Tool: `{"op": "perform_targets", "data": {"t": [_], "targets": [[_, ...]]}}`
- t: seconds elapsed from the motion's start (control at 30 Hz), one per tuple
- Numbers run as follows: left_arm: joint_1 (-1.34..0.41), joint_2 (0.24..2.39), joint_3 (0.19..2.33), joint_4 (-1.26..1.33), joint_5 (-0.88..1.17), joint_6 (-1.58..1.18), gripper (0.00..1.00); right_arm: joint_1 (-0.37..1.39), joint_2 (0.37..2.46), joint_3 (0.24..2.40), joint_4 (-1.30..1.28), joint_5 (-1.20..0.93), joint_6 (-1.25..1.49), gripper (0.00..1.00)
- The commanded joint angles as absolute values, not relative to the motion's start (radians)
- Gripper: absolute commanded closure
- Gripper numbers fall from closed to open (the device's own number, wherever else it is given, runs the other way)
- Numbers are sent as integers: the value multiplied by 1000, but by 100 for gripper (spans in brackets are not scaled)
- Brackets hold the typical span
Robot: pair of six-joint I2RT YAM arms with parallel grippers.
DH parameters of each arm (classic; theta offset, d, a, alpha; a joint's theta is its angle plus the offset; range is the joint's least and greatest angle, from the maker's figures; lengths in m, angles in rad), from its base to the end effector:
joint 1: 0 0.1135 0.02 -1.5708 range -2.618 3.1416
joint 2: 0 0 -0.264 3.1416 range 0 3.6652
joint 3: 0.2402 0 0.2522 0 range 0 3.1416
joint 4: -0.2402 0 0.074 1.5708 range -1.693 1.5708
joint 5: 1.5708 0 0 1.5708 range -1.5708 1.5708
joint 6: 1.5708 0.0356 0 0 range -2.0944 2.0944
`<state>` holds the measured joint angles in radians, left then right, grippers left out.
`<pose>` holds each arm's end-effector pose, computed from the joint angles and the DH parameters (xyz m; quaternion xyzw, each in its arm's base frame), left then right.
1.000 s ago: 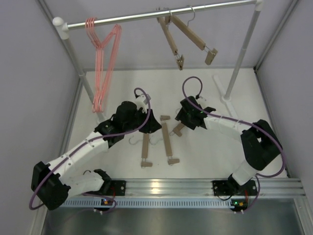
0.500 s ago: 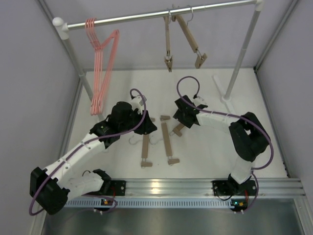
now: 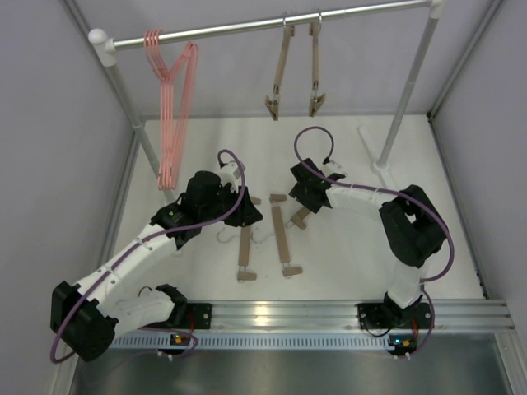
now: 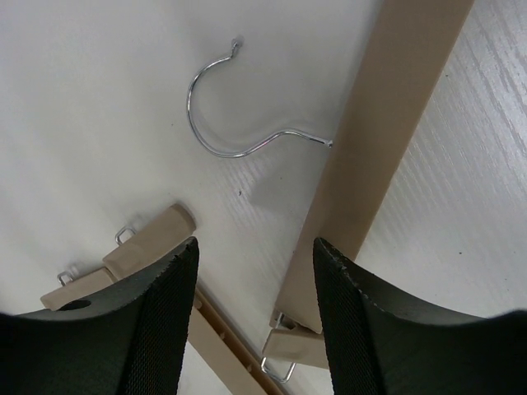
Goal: Organize the hangers
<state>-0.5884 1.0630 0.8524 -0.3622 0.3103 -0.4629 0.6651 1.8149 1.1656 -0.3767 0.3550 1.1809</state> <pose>0.1889 -0.1391 0.2932 0.1282 0.8612 -0.3546 0.3409 0.2994 0.2191 0.1775 0.2877 0.9045 0.1085 0.2954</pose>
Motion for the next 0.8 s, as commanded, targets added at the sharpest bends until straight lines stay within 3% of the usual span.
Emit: {"op": "perform_targets", "data": {"t": [0.0, 0.77], "targets": [[-580, 1054, 841, -347, 331, -445, 62, 689, 1815, 1138, -413, 393, 1213, 44], [-571, 1055, 835, -345, 339, -451, 63, 686, 1606, 951, -457, 456, 1195, 44]]}}
